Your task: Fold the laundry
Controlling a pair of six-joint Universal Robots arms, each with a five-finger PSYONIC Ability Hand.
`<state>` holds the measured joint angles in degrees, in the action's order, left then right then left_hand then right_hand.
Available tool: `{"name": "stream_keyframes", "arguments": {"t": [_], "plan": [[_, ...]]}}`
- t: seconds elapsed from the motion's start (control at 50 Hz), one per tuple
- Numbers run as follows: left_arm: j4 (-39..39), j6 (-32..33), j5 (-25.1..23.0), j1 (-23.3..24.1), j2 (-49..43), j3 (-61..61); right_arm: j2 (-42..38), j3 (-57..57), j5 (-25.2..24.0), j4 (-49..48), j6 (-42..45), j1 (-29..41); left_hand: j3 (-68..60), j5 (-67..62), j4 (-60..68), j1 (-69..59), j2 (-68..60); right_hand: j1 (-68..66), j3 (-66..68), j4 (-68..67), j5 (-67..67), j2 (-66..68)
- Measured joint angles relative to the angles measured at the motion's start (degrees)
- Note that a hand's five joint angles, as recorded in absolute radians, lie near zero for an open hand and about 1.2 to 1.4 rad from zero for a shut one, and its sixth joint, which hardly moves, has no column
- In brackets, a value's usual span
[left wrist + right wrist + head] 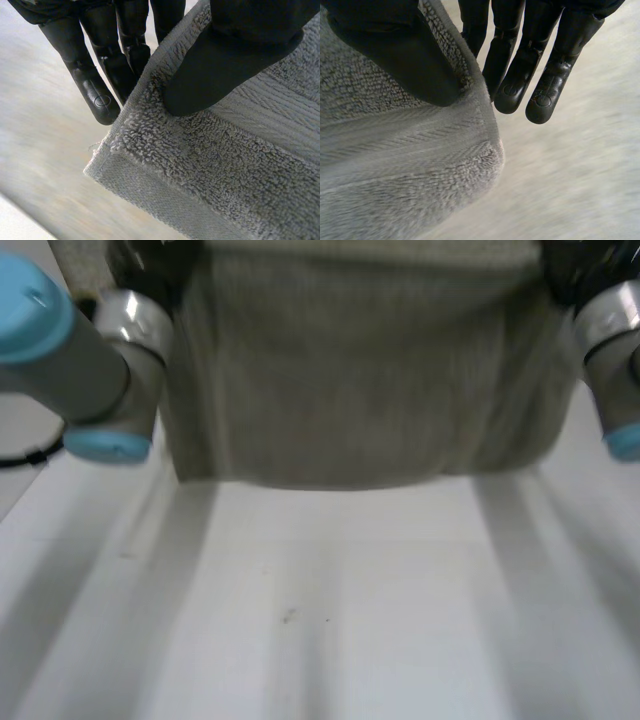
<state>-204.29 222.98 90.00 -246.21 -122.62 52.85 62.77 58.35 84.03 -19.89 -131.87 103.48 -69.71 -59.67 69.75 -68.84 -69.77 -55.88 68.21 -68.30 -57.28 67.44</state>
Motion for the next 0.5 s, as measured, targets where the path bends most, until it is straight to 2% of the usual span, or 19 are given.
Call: {"name": "stream_keyframes", "arguments": {"t": [0.04, 0.12, 0.3, 0.5], "plan": [[-2.8, -2.63, -0.03, -0.08, 2.57, -1.45, 2.73, -0.47, -0.06, -3.23, -2.78, -0.04, 0.0, 0.0, 0.0, -0.03, 0.0, 0.0, 0.0, 0.0, 0.0, 0.0], [-4.33, -5.31, -0.08, -0.27, 4.76, -0.25, 4.36, 0.4, -0.36, -2.93, -4.56, -0.09, 0.0, 0.0, 0.0, -0.05, 0.0, 0.0, 0.0, 0.0, -0.03, 0.0], [-4.8, -9.19, -0.67, -1.87, 7.88, 18.72, 4.61, 11.92, -6.05, 5.27, -5.43, -0.31, 0.0, 0.0, 0.0, -0.11, 0.0, 0.0, 0.05, 0.0, -0.12, 0.0], [-8.45, -8.98, -2.96, -2.24, 4.92, 39.78, -0.42, 25.71, -11.57, 6.27, -4.69, -0.72, 0.0, 0.0, 0.0, -0.11, 0.0, 0.0, 0.05, 0.0, -0.12, 0.01]]}}
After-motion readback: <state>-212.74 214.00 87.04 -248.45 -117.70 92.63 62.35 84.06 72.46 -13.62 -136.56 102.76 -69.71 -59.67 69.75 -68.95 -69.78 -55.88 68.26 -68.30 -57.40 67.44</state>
